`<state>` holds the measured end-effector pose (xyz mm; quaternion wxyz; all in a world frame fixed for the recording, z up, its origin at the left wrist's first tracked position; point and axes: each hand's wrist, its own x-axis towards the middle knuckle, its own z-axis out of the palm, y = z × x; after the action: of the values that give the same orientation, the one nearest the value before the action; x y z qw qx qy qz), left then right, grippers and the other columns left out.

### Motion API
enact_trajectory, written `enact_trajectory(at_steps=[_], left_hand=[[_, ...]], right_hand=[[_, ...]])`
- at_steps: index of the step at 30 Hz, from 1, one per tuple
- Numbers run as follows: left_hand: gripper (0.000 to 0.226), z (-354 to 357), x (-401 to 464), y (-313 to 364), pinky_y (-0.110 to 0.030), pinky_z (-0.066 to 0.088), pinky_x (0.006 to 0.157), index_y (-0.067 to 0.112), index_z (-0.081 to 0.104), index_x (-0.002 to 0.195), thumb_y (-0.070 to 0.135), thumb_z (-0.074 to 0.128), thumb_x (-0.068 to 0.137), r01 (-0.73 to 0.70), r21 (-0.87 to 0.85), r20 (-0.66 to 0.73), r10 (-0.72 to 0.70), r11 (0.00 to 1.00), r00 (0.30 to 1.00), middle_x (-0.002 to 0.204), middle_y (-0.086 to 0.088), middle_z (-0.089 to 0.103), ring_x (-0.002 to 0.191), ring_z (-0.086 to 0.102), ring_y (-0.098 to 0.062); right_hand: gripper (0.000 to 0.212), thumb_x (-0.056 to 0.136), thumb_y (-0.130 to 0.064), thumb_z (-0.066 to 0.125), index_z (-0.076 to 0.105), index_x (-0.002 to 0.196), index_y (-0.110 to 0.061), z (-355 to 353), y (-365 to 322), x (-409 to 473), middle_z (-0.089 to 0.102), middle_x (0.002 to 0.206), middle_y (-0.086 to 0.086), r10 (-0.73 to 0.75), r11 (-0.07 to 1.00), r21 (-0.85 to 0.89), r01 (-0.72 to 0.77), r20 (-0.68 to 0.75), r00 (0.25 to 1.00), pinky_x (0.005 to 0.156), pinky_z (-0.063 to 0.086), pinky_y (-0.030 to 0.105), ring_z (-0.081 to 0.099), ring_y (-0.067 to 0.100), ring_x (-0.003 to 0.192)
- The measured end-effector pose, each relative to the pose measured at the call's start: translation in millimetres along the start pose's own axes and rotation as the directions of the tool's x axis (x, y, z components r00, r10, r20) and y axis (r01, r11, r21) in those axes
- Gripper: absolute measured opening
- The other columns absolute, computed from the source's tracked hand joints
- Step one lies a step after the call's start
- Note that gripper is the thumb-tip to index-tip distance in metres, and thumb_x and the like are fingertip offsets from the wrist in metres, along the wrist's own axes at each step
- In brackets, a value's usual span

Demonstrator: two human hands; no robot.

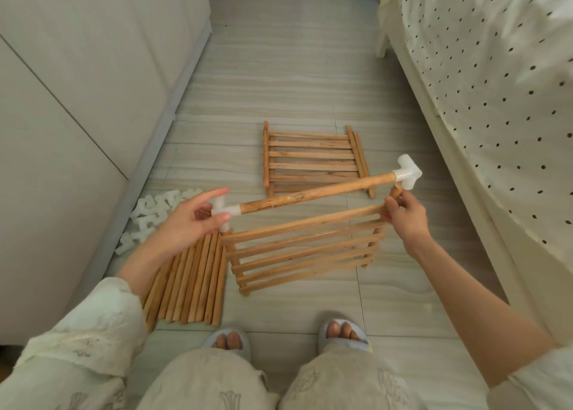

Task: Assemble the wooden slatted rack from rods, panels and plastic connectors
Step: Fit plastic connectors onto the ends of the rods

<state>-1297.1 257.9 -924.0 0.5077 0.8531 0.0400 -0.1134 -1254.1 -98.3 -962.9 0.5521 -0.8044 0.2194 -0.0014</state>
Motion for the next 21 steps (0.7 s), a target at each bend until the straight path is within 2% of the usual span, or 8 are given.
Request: enact_trajectory(at_steps=[3,5,7,10,13,16,19,21], left_hand=[[0.028,4.9,0.7,-2.3,-0.032,0.035,0.099,0.032,0.061,0.114,0.037,0.062,0.086,-0.044,0.385,-0.042,0.065,0.922,0.997,0.115,0.0,0.043,0.108,0.043,-0.016],[0.021,7.6,-0.9,-1.1,-0.037,0.025,0.107,0.03,0.065,0.101,0.042,0.065,0.083,-0.081,0.511,-0.056,0.127,0.856,0.99,0.128,-0.003,0.036,0.124,0.031,-0.021],[0.029,7.4,-5.3,0.3,-0.041,0.022,0.111,0.029,0.067,0.095,0.053,0.064,0.08,-0.167,0.579,0.029,0.184,0.798,0.982,0.137,-0.001,0.04,0.132,0.028,-0.022],[0.068,8.9,-16.8,8.5,-0.04,0.036,0.101,0.032,0.066,0.087,0.087,0.033,0.065,-0.277,0.691,0.192,0.2,0.668,0.961,0.106,0.009,0.06,0.107,0.05,-0.014],[0.056,17.2,-28.3,20.1,-0.034,0.042,0.085,0.029,0.066,0.079,0.078,0.041,0.071,-0.283,0.757,0.243,0.148,0.589,0.959,0.083,0.012,0.055,0.084,0.051,-0.009],[0.039,26.5,-32.7,25.9,-0.031,0.043,0.077,0.023,0.067,0.078,0.061,0.058,0.079,-0.242,0.717,0.243,0.092,0.653,0.966,0.079,0.009,0.057,0.083,0.051,-0.01],[0.04,34.7,-33.7,29.4,-0.029,0.045,0.069,0.018,0.065,0.069,0.057,0.063,0.078,-0.224,0.64,0.298,0.032,0.735,0.954,0.068,0.004,0.059,0.065,0.053,-0.009],[0.04,42.6,-34.5,34.6,-0.027,0.04,0.058,0.016,0.067,0.069,0.055,0.064,0.078,-0.216,0.569,0.368,-0.011,0.793,0.93,0.064,0.0,0.057,0.056,0.048,-0.009]], right_hand=[[0.018,0.096,-0.013,0.049,0.053,0.113,-0.011,6.2,-3.6,-6.2,0.053,0.099,0.002,0.031,0.997,0.066,-0.034,0.042,0.999,0.097,0.048,0.046,0.058,0.015,0.083],[0.029,0.097,-0.012,0.048,0.048,0.126,-0.012,8.5,-4.6,-15.3,0.051,0.101,-0.002,0.042,0.993,0.107,-0.047,0.046,0.998,0.099,0.046,0.046,0.056,0.013,0.085],[0.042,0.098,-0.013,0.045,0.037,0.139,-0.017,12.1,-4.5,-26.8,0.051,0.112,-0.004,0.058,0.98,0.189,-0.062,0.029,0.998,0.102,0.043,0.046,0.055,0.021,0.104],[0.049,0.101,-0.026,0.037,0.022,0.148,-0.028,21.3,-8.3,-43.1,0.031,0.147,0.0,0.175,0.931,0.336,-0.145,-0.061,0.983,0.104,0.04,0.05,0.036,0.025,0.133],[0.052,0.1,-0.044,0.031,0.014,0.149,-0.036,28.5,-21.8,-60.8,0.019,0.154,-0.001,0.343,0.8,0.508,-0.319,0.048,0.938,0.091,0.049,0.051,0.034,0.031,0.134],[0.06,0.097,-0.055,0.032,0.015,0.149,-0.03,35.6,-36.6,-77.3,0.015,0.155,0.009,0.383,0.651,0.62,-0.437,0.229,0.895,0.091,0.047,0.054,0.032,0.036,0.135],[0.074,0.089,-0.061,0.043,0.018,0.149,-0.024,49.8,-50.4,-86.2,0.017,0.155,0.005,0.316,0.766,0.484,-0.423,0.289,0.904,0.101,0.038,0.058,0.025,0.035,0.139],[0.069,0.09,-0.045,0.056,0.026,0.146,-0.017,59.5,-58.6,-84.1,0.031,0.148,0.006,0.315,0.85,0.348,-0.396,0.266,0.911,0.1,0.04,0.055,0.033,0.03,0.131]])
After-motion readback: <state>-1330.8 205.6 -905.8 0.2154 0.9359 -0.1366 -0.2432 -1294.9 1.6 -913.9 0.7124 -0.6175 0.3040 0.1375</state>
